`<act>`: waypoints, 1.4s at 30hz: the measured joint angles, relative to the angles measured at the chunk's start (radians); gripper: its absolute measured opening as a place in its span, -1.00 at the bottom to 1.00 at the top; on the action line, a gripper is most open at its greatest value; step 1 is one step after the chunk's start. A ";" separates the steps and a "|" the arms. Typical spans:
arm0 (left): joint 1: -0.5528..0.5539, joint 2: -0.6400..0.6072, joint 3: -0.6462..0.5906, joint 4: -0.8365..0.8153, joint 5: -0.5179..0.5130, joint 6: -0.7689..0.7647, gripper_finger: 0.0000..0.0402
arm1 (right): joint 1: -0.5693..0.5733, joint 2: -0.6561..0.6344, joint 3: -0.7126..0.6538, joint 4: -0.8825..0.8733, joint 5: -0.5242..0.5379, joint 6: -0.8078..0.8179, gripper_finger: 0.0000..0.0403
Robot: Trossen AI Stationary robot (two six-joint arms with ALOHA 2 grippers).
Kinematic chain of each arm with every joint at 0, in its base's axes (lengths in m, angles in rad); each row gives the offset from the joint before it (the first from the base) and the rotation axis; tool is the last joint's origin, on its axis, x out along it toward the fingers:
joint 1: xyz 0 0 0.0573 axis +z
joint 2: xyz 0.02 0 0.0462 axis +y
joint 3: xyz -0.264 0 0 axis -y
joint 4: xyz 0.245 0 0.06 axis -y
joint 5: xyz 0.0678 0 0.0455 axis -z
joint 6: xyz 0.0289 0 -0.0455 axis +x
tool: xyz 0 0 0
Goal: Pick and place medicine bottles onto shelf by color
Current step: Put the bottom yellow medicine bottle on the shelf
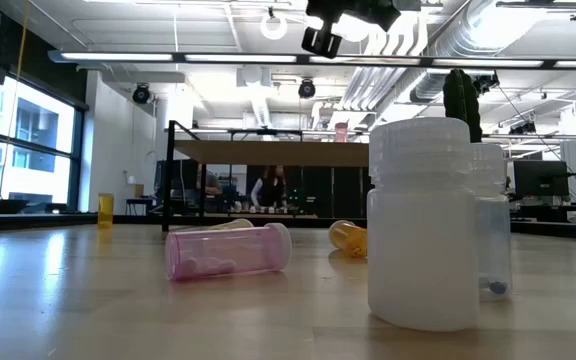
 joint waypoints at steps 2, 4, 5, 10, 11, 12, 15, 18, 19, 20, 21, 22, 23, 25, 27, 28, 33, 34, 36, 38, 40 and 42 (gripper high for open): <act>0.000 0.006 0.000 -0.001 0.003 0.000 -0.62 | 0.000 0.000 0.000 -0.010 -0.001 -0.001 -0.62; 0.000 0.009 0.000 0.003 0.003 0.000 -0.62 | 0.000 0.000 0.000 -0.017 -0.001 0.000 -0.65; 0.000 0.010 0.000 0.004 0.003 0.000 -0.62 | 0.000 -0.001 0.000 -0.023 0.002 0.001 -0.66; 0.002 0.013 0.000 0.008 -0.006 0.006 -0.62 | 0.000 -0.002 0.000 -0.049 0.013 -0.002 -0.64; 0.002 0.013 0.000 0.008 -0.013 0.008 -0.62 | 0.000 -0.002 0.000 -0.050 0.014 -0.004 -0.63; 0.002 0.013 0.000 0.008 -0.021 0.011 -0.62 | 0.000 -0.002 0.000 -0.051 0.014 -0.008 -0.63; 0.002 0.013 -0.001 0.008 -0.040 0.024 -0.62 | -0.001 -0.002 0.000 -0.052 0.017 -0.021 -0.65; 0.002 0.013 -0.001 0.008 -0.045 0.032 -0.62 | 0.000 -0.002 0.000 -0.053 0.017 -0.028 -0.71; 0.002 0.013 -0.001 0.008 -0.047 0.033 -0.62 | 0.000 -0.002 0.000 -0.053 0.017 -0.028 -0.72; 0.002 0.013 -0.001 0.008 -0.047 0.033 -0.62 | 0.000 -0.002 0.000 -0.053 0.017 -0.028 -0.74; 0.002 0.013 -0.001 0.008 -0.048 0.034 -0.62 | 0.000 -0.002 0.000 -0.053 0.017 -0.028 -0.74; 0.002 0.013 -0.001 0.008 -0.049 0.034 -0.62 | 0.000 -0.002 0.000 -0.053 0.017 -0.028 -0.75; 0.002 0.013 -0.001 0.008 -0.050 0.034 -0.62 | 0.000 -0.002 0.000 -0.054 0.017 -0.028 -0.75; 0.002 0.013 -0.001 0.009 -0.050 0.034 -0.62 | 0.000 -0.002 0.000 -0.054 0.017 -0.028 -0.75; 0.002 0.013 -0.002 0.010 -0.050 0.034 -0.62 | 0.000 -0.002 0.000 -0.054 0.017 -0.028 -0.75; 0.002 0.013 -0.002 0.010 -0.051 0.034 -0.61 | 0.000 -0.002 0.000 -0.054 0.017 -0.028 -0.75; 0.002 0.013 -0.002 0.012 -0.065 0.038 -0.56 | 0.000 -0.002 0.000 -0.054 0.018 -0.028 -0.75; 0.001 0.013 -0.002 0.012 -0.072 0.044 -0.56 | 0.000 -0.002 0.000 -0.053 0.018 -0.027 -0.75; 0.001 0.013 -0.002 0.014 -0.079 0.058 -0.56 | 0.000 -0.002 0.000 -0.053 0.015 -0.027 -0.73; 0.000 0.013 -0.002 0.014 -0.092 0.061 -0.59 | 0.000 -0.002 0.000 -0.053 0.015 -0.027 -0.68; 0.000 0.013 -0.002 0.014 -0.103 0.061 -0.62 | 0.000 -0.002 0.000 -0.053 0.015 -0.027 -0.63; 0.000 0.013 -0.002 0.015 -0.104 0.061 -0.64 | 0.000 -0.002 0.000 -0.053 0.015 -0.027 -0.57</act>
